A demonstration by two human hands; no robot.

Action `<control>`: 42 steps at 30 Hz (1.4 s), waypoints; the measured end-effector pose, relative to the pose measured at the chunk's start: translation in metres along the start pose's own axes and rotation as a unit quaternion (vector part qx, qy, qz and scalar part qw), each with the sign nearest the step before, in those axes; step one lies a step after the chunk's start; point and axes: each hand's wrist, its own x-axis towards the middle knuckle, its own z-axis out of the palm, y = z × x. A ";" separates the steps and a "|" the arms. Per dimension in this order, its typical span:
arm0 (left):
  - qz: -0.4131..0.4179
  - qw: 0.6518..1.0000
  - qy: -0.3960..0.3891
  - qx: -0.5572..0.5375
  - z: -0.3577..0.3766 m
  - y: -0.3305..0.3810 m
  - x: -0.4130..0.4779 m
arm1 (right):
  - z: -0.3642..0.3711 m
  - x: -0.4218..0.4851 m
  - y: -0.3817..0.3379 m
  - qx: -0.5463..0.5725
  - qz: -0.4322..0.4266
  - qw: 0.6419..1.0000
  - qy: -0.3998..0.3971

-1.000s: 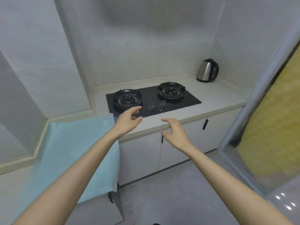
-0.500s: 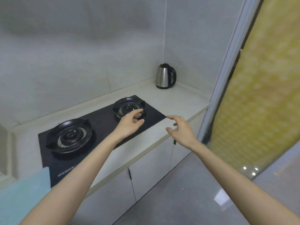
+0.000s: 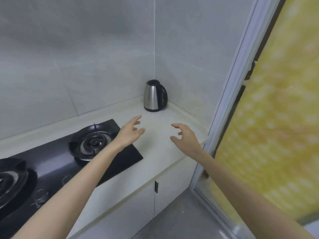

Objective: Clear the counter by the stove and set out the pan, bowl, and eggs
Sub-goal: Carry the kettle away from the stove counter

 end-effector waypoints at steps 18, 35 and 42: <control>-0.059 0.992 0.105 -0.047 0.036 -0.013 0.256 | -0.006 0.299 0.086 0.045 -0.017 0.997 -0.056; -0.141 0.978 0.113 -0.108 0.059 -0.086 0.432 | 0.083 0.488 0.132 0.036 0.010 0.999 -0.038; -0.141 0.975 0.132 -0.113 0.047 -0.085 0.424 | 0.092 0.484 0.125 0.130 -0.003 0.991 -0.032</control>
